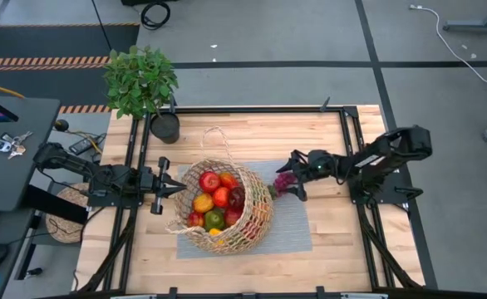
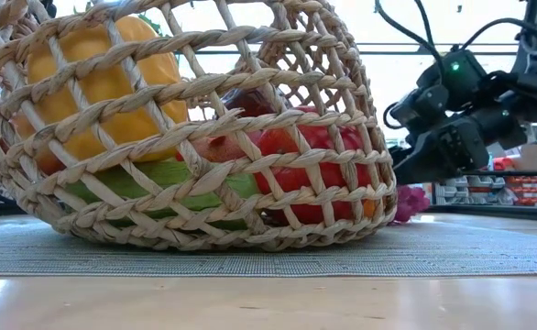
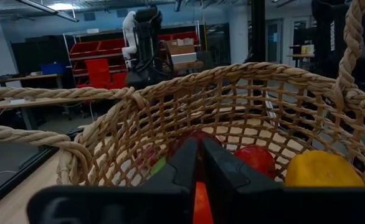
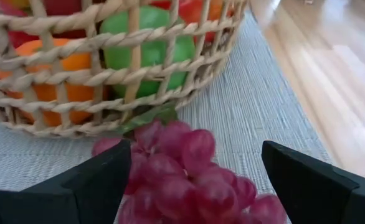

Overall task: Build produce basket
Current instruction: Put the grapes into the brown basket

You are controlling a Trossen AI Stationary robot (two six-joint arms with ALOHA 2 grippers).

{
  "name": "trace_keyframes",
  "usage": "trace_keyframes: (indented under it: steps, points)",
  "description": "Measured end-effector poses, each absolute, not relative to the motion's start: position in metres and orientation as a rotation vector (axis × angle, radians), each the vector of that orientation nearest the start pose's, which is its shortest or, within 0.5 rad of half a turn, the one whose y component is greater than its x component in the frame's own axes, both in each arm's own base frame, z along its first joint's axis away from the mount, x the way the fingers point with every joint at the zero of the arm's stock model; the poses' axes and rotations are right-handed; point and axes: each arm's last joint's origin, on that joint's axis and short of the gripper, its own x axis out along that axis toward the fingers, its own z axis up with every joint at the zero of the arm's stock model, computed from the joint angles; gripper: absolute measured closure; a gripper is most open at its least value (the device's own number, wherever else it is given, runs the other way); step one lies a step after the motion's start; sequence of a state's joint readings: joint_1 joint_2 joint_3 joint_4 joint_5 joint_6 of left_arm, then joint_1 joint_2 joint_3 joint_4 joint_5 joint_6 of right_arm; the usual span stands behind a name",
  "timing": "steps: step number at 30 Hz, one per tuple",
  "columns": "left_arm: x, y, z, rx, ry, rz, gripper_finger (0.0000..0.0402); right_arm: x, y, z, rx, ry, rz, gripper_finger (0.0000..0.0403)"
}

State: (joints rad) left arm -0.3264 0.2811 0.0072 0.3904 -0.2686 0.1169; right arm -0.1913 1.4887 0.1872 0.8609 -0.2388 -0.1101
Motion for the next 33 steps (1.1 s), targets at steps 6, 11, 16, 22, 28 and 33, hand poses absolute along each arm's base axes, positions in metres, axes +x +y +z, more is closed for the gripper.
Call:
trace_keyframes:
  steps: [6,11,16,22,28,33]
  points:
    - [0.110,-0.029,0.179,0.083,-0.115,-0.052,0.0367,0.212,-0.033,0.097,0.008,0.466,0.106,0.0039]
    - [0.110,-0.029,0.179,0.083,-0.115,-0.051,0.0373,0.213,-0.033,0.091,0.015,0.494,0.108,0.0042]
    - [0.110,-0.029,0.179,0.082,-0.115,-0.051,0.0370,0.213,-0.034,0.091,0.014,0.497,0.096,0.0058]
    - [0.110,-0.029,0.179,0.083,-0.114,-0.051,0.0366,0.213,-0.034,0.092,0.032,0.492,0.073,0.0089]
    - [0.110,-0.029,0.179,0.083,-0.115,-0.051,0.0373,0.214,-0.035,0.093,0.064,0.486,0.058,0.0128]
    - [0.110,-0.029,0.179,0.083,-0.115,-0.051,0.0370,0.214,-0.035,0.093,0.092,0.478,0.043,0.0156]
